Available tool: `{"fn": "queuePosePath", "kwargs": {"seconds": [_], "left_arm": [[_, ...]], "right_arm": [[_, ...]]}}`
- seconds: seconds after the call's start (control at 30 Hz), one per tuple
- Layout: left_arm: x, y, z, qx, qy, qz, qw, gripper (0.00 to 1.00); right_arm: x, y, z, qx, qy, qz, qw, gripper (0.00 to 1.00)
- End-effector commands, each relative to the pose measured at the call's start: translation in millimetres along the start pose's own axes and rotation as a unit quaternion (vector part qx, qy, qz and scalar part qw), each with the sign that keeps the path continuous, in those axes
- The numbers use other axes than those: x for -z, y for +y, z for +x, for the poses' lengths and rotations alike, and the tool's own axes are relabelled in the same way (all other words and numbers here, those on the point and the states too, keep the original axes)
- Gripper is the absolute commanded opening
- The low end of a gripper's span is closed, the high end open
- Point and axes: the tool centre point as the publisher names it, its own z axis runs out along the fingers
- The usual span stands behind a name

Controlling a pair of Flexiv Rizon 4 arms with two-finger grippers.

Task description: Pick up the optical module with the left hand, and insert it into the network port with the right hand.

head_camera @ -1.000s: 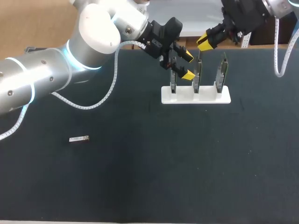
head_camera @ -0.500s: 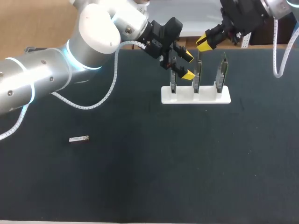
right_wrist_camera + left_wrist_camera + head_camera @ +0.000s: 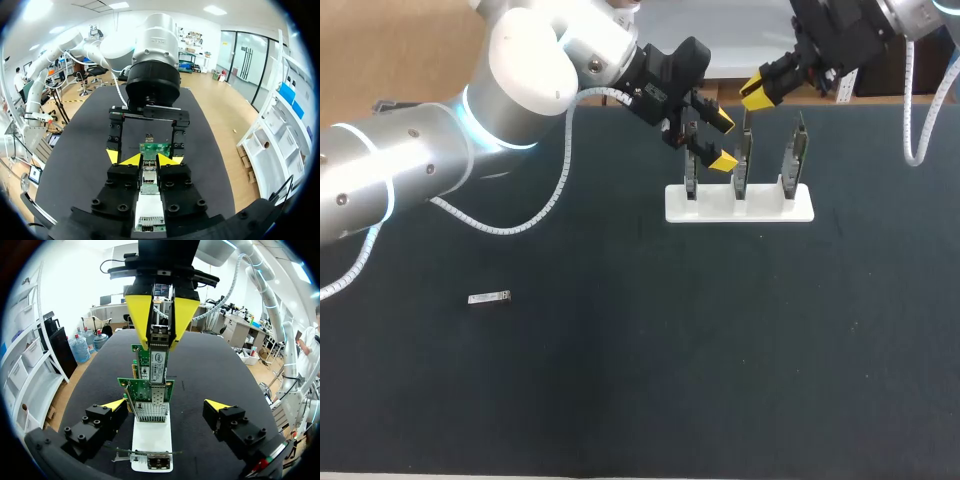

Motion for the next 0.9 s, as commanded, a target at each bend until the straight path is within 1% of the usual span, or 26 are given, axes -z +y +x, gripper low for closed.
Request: {"fn": "queuePosePath", "kwargs": {"seconds": [0.03, 0.9], "left_arm": [[-0.1, 2.5, -0.9, 0.001, 0.002, 0.003, 1.0, 1.0], [-0.1, 2.5, -0.9, 0.001, 0.002, 0.003, 1.0, 1.0]], "right_arm": [[2.1, 1.4, -0.5, 0.002, -0.005, 0.003, 1.0, 0.0], [-2.2, 3.5, 3.9, -0.006, -0.001, -0.003, 1.0, 0.0]]}}
